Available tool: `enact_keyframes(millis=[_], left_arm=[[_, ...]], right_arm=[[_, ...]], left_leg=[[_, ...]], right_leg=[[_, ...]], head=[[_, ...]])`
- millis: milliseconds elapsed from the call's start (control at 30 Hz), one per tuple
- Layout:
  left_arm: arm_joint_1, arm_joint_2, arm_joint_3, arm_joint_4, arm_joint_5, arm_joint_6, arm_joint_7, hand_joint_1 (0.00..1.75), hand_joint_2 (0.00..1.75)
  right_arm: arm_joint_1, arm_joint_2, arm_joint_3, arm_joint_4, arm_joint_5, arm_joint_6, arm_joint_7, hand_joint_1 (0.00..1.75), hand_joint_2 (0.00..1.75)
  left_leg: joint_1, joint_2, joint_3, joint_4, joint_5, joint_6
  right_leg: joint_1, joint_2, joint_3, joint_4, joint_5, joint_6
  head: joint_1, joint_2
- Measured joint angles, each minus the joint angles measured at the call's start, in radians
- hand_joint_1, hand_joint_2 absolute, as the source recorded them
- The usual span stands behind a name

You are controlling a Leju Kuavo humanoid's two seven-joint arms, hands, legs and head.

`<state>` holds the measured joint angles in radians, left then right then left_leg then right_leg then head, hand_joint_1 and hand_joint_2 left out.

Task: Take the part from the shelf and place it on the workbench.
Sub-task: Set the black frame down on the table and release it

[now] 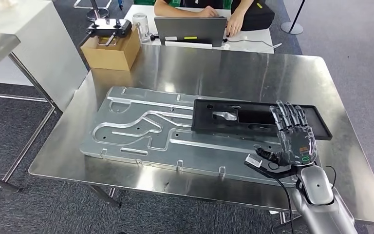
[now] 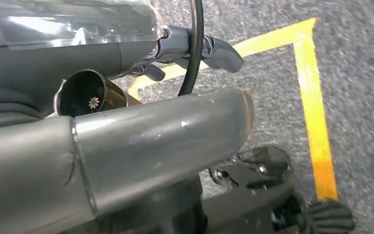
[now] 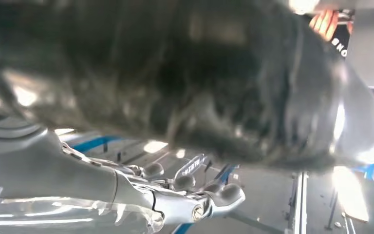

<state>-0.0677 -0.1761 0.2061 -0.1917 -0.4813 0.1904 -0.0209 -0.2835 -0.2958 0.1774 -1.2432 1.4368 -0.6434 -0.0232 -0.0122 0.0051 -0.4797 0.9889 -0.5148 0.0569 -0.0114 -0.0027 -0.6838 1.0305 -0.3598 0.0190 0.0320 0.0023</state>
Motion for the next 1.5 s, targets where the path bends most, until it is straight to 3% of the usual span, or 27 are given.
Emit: enact_keyframes(millis=[67,133,167,200,233,300,367,433,500,533,600,667,700,733,767,833,900,1000,1033,1100,1167,1200,1233,1267,1333,1400,1500], left_arm=[[0.000,-0.002,0.000,0.000,0.000,0.000,0.000,0.00,0.00],[-0.001,-0.002,0.001,0.000,0.000,0.000,0.000,0.00,0.00],[0.000,-0.002,0.001,0.000,0.000,-0.001,0.000,0.00,0.00],[0.000,-0.002,0.001,0.000,0.000,-0.001,0.000,0.00,0.00],[0.001,-0.002,0.001,0.000,0.000,-0.002,0.000,0.00,0.00],[0.001,-0.003,0.001,0.000,0.000,-0.002,0.000,0.00,0.00],[0.000,-0.004,0.001,0.000,-0.002,-0.003,0.000,0.00,0.00],[-0.001,-0.005,0.001,0.000,-0.003,-0.006,0.000,0.00,0.00],[0.000,-0.005,0.001,0.000,-0.004,-0.008,0.000,0.00,0.00],[0.000,-0.004,0.001,0.000,-0.004,-0.009,0.000,0.00,0.00],[0.001,-0.004,0.001,0.000,-0.006,-0.010,0.000,0.00,0.00],[0.001,-0.004,0.001,0.000,-0.008,-0.010,0.001,0.00,0.00],[0.001,-0.004,0.001,0.000,-0.009,-0.010,0.001,0.00,0.00],[0.001,-0.004,0.002,0.000,-0.010,-0.010,0.001,0.00,0.00],[0.001,-0.004,0.002,0.000,-0.011,-0.010,0.001,0.00,0.00],[0.001,-0.004,0.002,0.000,-0.011,-0.010,0.001,0.00,0.00],[0.000,-0.004,0.002,0.000,-0.011,-0.011,0.000,0.00,0.00],[0.001,-0.004,0.002,0.000,-0.011,-0.011,0.000,0.00,0.00],[0.002,-0.004,0.002,0.000,-0.011,-0.011,0.001,0.00,0.00],[0.001,-0.004,0.004,0.000,-0.011,-0.011,0.001,0.00,0.00],[0.000,-0.005,0.006,0.000,-0.011,-0.011,0.001,0.00,0.00],[0.001,-0.005,0.006,0.000,-0.011,-0.011,0.001,0.00,0.00],[0.001,-0.005,0.007,0.000,-0.011,-0.011,0.001,0.00,0.00],[0.001,-0.005,0.008,0.000,-0.011,-0.011,0.001,0.00,0.00],[0.000,-0.006,0.008,0.000,-0.011,-0.012,0.001,0.00,0.00],[0.000,-0.007,0.008,0.000,-0.011,-0.012,0.001,0.00,0.00],[-0.001,-0.008,0.009,0.000,-0.011,-0.013,0.000,0.00,0.00]], right_arm=[[-0.001,-0.001,-0.003,0.000,0.000,0.001,0.000,0.00,0.00],[0.000,-0.001,-0.004,0.000,-0.001,0.001,0.000,0.00,0.00],[0.000,-0.001,-0.004,0.001,-0.001,0.001,0.000,0.00,0.00],[0.001,-0.001,-0.004,0.001,-0.001,0.002,0.000,0.00,0.00],[0.001,-0.001,-0.004,0.001,-0.001,0.002,0.000,0.00,0.00],[0.000,-0.001,-0.004,0.001,-0.001,0.002,0.000,0.00,0.00],[-0.003,-0.001,-0.004,-0.002,-0.001,0.003,-0.001,0.00,0.00],[-0.006,-0.001,-0.004,-0.004,0.000,0.006,-0.002,0.00,0.00],[-0.008,0.000,-0.004,-0.005,0.000,0.008,-0.002,0.00,0.00],[-0.008,0.001,-0.004,-0.005,0.000,0.010,-0.003,0.00,0.00],[-0.010,0.003,-0.003,-0.006,0.000,0.014,-0.004,0.00,0.00],[-0.010,0.004,-0.003,-0.007,0.000,0.017,-0.005,0.00,0.00],[-0.010,0.004,-0.003,-0.007,0.001,0.019,-0.005,0.00,0.00],[-0.010,0.005,-0.003,-0.007,0.001,0.020,-0.005,0.00,0.00],[-0.010,0.005,-0.003,-0.007,0.001,0.021,-0.005,0.00,0.00],[-0.010,0.006,-0.003,-0.008,0.001,0.023,-0.005,0.00,0.00],[-0.010,0.006,-0.003,-0.009,0.001,0.024,-0.005,0.00,0.00],[-0.010,0.007,-0.003,-0.010,0.001,0.024,-0.005,0.00,0.00],[-0.010,0.007,-0.003,-0.010,0.001,0.025,-0.005,0.00,0.00],[-0.009,0.007,-0.003,-0.010,0.001,0.025,-0.005,0.00,0.00],[-0.009,0.007,-0.003,-0.010,0.001,0.026,-0.005,0.00,0.00],[-0.008,0.007,-0.003,-0.010,0.001,0.027,-0.005,0.00,0.00],[-0.008,0.007,-0.003,-0.010,0.001,0.027,-0.005,0.00,0.00],[-0.007,0.007,-0.003,-0.009,0.001,0.027,-0.005,0.00,0.00],[-0.009,0.007,-0.003,-0.010,0.001,0.027,-0.005,0.00,0.00],[-0.013,0.007,-0.003,-0.012,0.001,0.027,-0.005,0.00,0.00],[-0.017,0.007,-0.003,-0.014,0.001,0.031,-0.005,0.00,0.00]], left_leg=[[0.006,0.003,-0.017,-0.021,0.038,0.007],[0.006,0.005,-0.049,-0.023,0.066,0.010],[0.006,0.005,-0.067,-0.020,0.078,0.009],[0.006,0.006,-0.085,-0.016,0.088,0.007],[0.007,0.006,-0.102,-0.010,0.096,0.005],[0.008,0.006,-0.133,0.004,0.111,-0.001],[0.006,0.006,-0.154,0.018,0.122,-0.010],[0.005,0.005,-0.162,0.024,0.136,-0.021],[0.005,0.003,-0.168,0.027,0.139,-0.034],[0.006,0.001,-0.177,0.042,0.119,-0.040],[0.010,-0.002,-0.209,0.128,0.028,-0.052],[0.015,-0.002,-0.242,0.256,-0.054,-0.061],[0.017,-0.001,-0.245,0.299,-0.063,-0.064],[0.019,-0.001,-0.233,0.311,-0.051,-0.066],[0.021,-0.001,-0.200,0.282,-0.024,-0.067],[0.023,-0.003,-0.097,0.145,0.017,-0.066],[0.021,-0.008,-0.025,0.027,0.017,-0.060],[0.018,-0.008,-0.023,-0.002,0.021,-0.038],[0.018,-0.006,-0.029,-0.004,0.029,-0.026],[0.018,0.000,-0.047,-0.006,0.048,-0.004],[0.012,0.002,-0.071,-0.001,0.063,0.005],[0.009,0.002,-0.084,0.002,0.070,0.007],[0.006,0.003,-0.097,0.006,0.078,0.008],[0.003,0.002,-0.110,0.009,0.085,0.008],[-0.001,0.002,-0.132,0.017,0.098,0.007],[-0.005,0.001,-0.144,0.023,0.108,0.002],[-0.002,0.002,-0.151,0.020,0.129,-0.011]], right_leg=[[0.001,0.002,-0.018,0.038,-0.061,0.009],[-0.003,0.003,-0.046,0.157,-0.166,0.017],[-0.005,0.003,-0.055,0.218,-0.195,0.022],[-0.006,0.003,-0.052,0.259,-0.199,0.025],[-0.007,0.003,-0.033,0.264,-0.182,0.028],[-0.010,0.003,0.056,0.172,-0.140,0.029],[-0.007,0.003,0.156,0.035,-0.147,0.021],[-0.001,0.005,0.189,-0.025,-0.163,0.007],[-0.004,0.003,0.177,-0.028,-0.149,-0.010],[-0.007,0.001,0.168,-0.029,-0.139,-0.019],[-0.011,-0.002,0.144,-0.032,-0.115,-0.031],[-0.011,-0.003,0.113,-0.031,-0.092,-0.033],[-0.011,-0.003,0.098,-0.030,-0.080,-0.031],[-0.012,-0.003,0.084,-0.030,-0.070,-0.029],[-0.013,-0.003,0.071,-0.029,-0.061,-0.026],[-0.015,-0.003,0.054,-0.026,-0.046,-0.015],[-0.013,-0.003,0.043,-0.024,-0.032,-0.002],[-0.013,-0.003,0.037,-0.029,-0.014,0.017],[-0.014,-0.002,0.031,-0.019,-0.029,0.021],[-0.016,-0.001,0.002,0.063,-0.109,0.026],[-0.015,-0.001,-0.036,0.202,-0.198,0.029],[-0.014,-0.001,-0.044,0.253,-0.215,0.029],[-0.012,-0.001,-0.036,0.273,-0.210,0.027],[-0.010,0.000,-0.008,0.254,-0.188,0.022],[0.000,0.000,0.089,0.131,-0.147,0.004],[0.009,0.000,0.172,0.005,-0.150,-0.013],[0.016,-0.001,0.189,-0.042,-0.152,-0.020]], head=[[0.001,0.000],[0.002,0.000],[0.001,0.000],[0.001,0.000],[0.001,0.000],[0.001,0.000],[0.000,0.000],[0.000,0.000],[0.000,0.000],[0.000,0.000],[-0.002,0.000],[-0.002,0.000],[-0.002,0.000],[-0.002,0.000],[-0.002,0.000],[-0.002,0.000],[-0.002,0.000],[-0.001,0.000],[-0.001,0.000],[0.000,0.000],[0.000,0.000],[0.000,0.000],[0.000,0.000],[0.000,0.000],[0.000,0.000],[-0.001,0.000],[-0.001,0.000]])
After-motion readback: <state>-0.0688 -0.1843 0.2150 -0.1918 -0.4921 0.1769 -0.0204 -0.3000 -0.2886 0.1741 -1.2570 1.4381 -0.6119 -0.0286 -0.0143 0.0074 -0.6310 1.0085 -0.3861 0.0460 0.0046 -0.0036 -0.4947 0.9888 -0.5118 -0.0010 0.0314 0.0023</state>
